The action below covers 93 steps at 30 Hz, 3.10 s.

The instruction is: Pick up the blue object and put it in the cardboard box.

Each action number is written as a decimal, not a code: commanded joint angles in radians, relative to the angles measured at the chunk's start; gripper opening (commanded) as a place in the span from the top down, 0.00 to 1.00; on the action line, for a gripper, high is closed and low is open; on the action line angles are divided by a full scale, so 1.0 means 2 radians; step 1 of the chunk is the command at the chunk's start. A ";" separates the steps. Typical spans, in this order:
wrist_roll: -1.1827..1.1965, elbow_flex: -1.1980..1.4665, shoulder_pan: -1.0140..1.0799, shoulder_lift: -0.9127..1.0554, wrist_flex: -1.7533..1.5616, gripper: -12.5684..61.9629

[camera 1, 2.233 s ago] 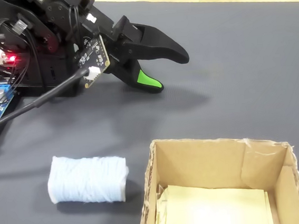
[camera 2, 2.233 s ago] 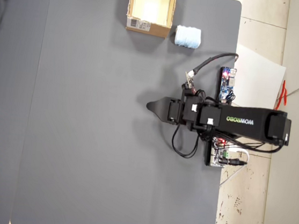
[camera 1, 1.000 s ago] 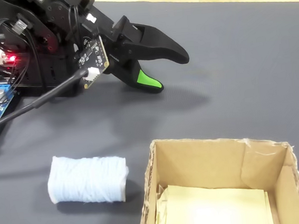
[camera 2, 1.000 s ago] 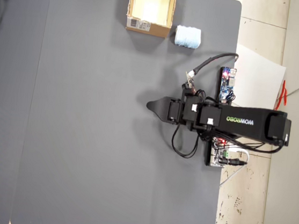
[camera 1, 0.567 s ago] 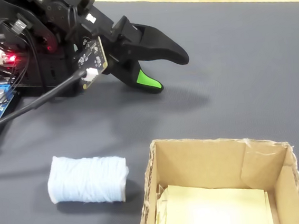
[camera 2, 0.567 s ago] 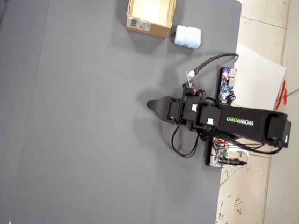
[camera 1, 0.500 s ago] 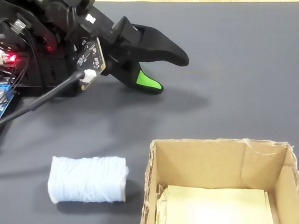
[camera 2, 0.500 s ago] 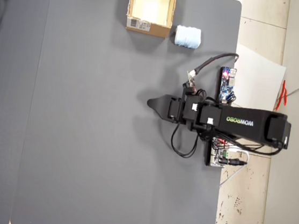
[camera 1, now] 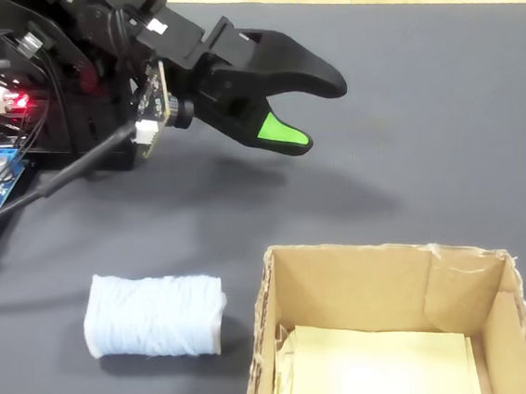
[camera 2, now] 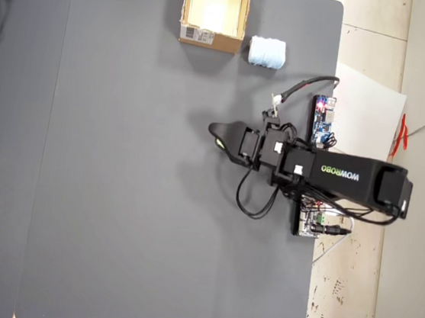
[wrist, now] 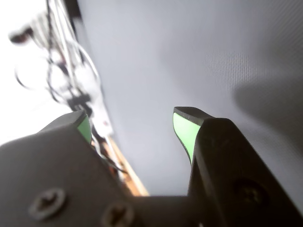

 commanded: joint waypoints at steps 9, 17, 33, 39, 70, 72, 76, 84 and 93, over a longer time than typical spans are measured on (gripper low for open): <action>-0.054 -0.110 0.107 0.039 0.043 0.38; -0.057 -0.189 0.193 0.035 0.130 0.39; -0.086 -0.356 0.300 -0.074 0.389 0.39; -0.086 -0.379 0.341 -0.129 0.414 0.39; -0.035 -0.411 0.485 -0.382 0.392 0.39; -0.035 -0.412 0.484 -0.383 0.390 0.44; -0.034 -0.408 0.484 -0.382 0.375 0.54; 0.013 -0.377 0.482 -0.342 0.303 0.58; 0.042 -0.336 0.460 -0.265 0.201 0.58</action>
